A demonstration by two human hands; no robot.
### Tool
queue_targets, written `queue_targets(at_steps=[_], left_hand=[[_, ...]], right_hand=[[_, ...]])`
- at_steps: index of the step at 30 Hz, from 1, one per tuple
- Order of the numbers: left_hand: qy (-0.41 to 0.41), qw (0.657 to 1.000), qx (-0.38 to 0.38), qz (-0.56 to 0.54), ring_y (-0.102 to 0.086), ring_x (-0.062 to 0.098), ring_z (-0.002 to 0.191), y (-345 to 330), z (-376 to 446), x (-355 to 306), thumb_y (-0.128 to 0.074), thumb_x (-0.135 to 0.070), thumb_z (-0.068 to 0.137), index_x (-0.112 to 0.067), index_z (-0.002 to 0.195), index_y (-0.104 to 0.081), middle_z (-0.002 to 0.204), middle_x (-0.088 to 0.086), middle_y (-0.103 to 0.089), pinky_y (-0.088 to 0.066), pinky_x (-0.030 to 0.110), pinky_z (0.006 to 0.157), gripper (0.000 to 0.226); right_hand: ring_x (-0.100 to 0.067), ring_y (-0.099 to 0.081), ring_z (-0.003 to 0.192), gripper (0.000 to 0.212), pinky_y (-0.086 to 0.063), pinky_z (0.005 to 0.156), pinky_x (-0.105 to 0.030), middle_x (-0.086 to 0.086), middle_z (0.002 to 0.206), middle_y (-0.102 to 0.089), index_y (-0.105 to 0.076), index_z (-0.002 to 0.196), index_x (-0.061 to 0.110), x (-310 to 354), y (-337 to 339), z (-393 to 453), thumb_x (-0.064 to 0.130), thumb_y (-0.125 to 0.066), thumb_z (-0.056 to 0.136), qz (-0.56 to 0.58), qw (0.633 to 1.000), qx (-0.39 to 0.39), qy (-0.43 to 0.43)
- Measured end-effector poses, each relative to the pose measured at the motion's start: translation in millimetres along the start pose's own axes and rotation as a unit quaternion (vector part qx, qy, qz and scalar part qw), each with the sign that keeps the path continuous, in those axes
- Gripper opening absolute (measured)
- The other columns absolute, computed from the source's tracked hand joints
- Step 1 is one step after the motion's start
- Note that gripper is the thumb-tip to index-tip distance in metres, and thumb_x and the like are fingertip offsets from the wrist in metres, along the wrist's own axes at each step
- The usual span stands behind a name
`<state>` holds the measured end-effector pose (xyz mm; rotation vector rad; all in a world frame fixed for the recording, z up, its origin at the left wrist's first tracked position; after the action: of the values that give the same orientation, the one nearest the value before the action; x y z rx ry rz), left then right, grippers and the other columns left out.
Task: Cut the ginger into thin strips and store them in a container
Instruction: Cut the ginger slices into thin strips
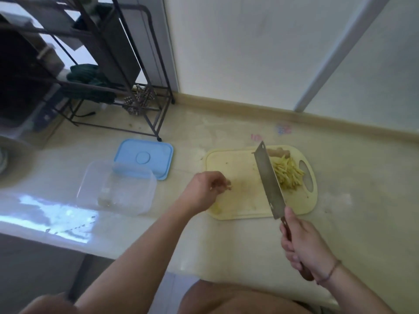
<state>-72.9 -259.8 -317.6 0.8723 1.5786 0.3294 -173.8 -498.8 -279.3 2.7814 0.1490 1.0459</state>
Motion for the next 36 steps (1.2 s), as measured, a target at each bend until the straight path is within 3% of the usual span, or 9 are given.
queue_targets(at_steps=[2, 5, 7, 11, 15, 21, 26, 30, 36], left_hand=[[0.009, 0.997, 0.077, 0.017, -0.059, 0.012, 0.086, 10, -13, 13, -0.069, -0.009, 0.091, -0.015, 0.096, -0.074, 0.092, -0.005, -0.068, -0.041, 0.007, 0.071, 0.009], [-0.02, 0.979, 0.154, 0.134, -0.052, 0.015, 0.094, 10, -14, 22, -0.064, -0.009, 0.094, -0.022, 0.099, -0.074, 0.096, -0.005, -0.062, -0.041, 0.026, 0.089, 0.018], [-0.065, 0.965, 0.17, 0.187, -0.043, 0.014, 0.095, 4, -8, 25, -0.061, -0.005, 0.095, -0.024, 0.099, -0.074, 0.089, -0.01, -0.058, -0.035, 0.032, 0.088, 0.023], [-0.137, 0.955, 0.115, 0.236, -0.044, 0.018, 0.099, -2, -2, 24, -0.06, -0.016, 0.097, -0.022, 0.105, -0.074, 0.101, -0.006, -0.064, -0.023, 0.032, 0.078, 0.017], [-0.154, 0.972, 0.006, 0.179, -0.056, 0.025, 0.101, -5, -6, 25, -0.067, -0.015, 0.094, -0.018, 0.11, -0.075, 0.11, 0.001, -0.068, -0.032, 0.033, 0.083, 0.018], [-0.177, 0.964, -0.027, 0.198, -0.061, 0.033, 0.097, -16, 14, 21, -0.073, -0.008, 0.087, -0.018, 0.11, -0.076, 0.111, 0.007, -0.068, -0.037, 0.039, 0.082, 0.026], [-0.187, 0.955, -0.028, 0.227, -0.057, 0.035, 0.095, -23, 30, 19, -0.068, -0.014, 0.088, -0.015, 0.091, -0.076, 0.1, 0.007, -0.067, -0.034, 0.039, 0.08, 0.009], [-0.184, 0.954, 0.004, 0.239, -0.053, 0.029, 0.099, -16, 30, 17, -0.065, -0.018, 0.095, -0.014, 0.095, -0.07, 0.092, 0.001, -0.068, -0.032, 0.04, 0.085, 0.006], [-0.137, 0.979, 0.08, 0.125, -0.05, 0.016, 0.102, 6, 9, 21, -0.064, -0.018, 0.097, -0.022, 0.103, -0.075, 0.099, -0.007, -0.072, -0.036, 0.036, 0.093, 0.013]], right_hand=[[-0.013, -0.025, 0.033, 0.056, -0.023, 0.036, -0.015, -0.001, 0.048, -0.032, -0.042, 0.075, 0.014, -4, -1, -1, 0.062, -0.035, 0.101, -0.007, 1.0, 0.003, 0.0], [-0.012, -0.025, 0.032, 0.054, -0.023, 0.037, -0.015, -0.001, 0.047, -0.032, -0.042, 0.076, 0.013, -6, -3, -2, 0.059, -0.035, 0.103, -0.016, 1.0, 0.008, -0.007], [-0.013, -0.025, 0.032, 0.053, -0.023, 0.038, -0.015, -0.001, 0.047, -0.033, -0.042, 0.076, 0.013, -4, -4, -2, 0.058, -0.036, 0.104, -0.022, 1.0, 0.012, -0.006], [-0.013, -0.025, 0.034, 0.053, -0.023, 0.041, -0.016, -0.001, 0.048, -0.035, -0.043, 0.076, 0.014, -4, -1, -4, 0.059, -0.037, 0.103, -0.039, 0.999, 0.009, -0.003], [-0.014, -0.024, 0.037, 0.055, -0.023, 0.043, -0.017, -0.002, 0.05, -0.035, -0.042, 0.075, 0.014, -5, 3, -6, 0.062, -0.038, 0.101, -0.05, 0.999, 0.006, -0.005], [-0.013, -0.024, 0.038, 0.055, -0.022, 0.043, -0.017, -0.003, 0.052, -0.034, -0.043, 0.076, 0.013, -5, 3, -6, 0.062, -0.037, 0.101, -0.067, 0.998, 0.012, -0.012], [-0.014, -0.023, 0.04, 0.054, -0.021, 0.044, -0.018, -0.002, 0.052, -0.034, -0.043, 0.076, 0.013, -4, 3, -5, 0.06, -0.037, 0.102, -0.07, 0.997, 0.014, -0.015], [-0.014, -0.024, 0.039, 0.054, -0.021, 0.045, -0.019, -0.001, 0.051, -0.034, -0.043, 0.076, 0.014, -6, 5, -5, 0.061, -0.037, 0.102, -0.08, 0.997, 0.013, -0.019], [-0.014, -0.022, 0.042, 0.055, -0.019, 0.046, -0.019, -0.003, 0.054, -0.031, -0.043, 0.076, 0.013, -8, 8, -3, 0.062, -0.037, 0.101, -0.072, 0.997, 0.018, -0.022]])
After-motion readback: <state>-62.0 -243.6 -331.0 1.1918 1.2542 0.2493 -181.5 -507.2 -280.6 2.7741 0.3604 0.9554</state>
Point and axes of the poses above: each hand's wrist, its own z-axis towards the middle knuckle, its own y-axis out of the back of the hand, x = y × z, the point moved 1 cm from there along z, towards the middle knuckle
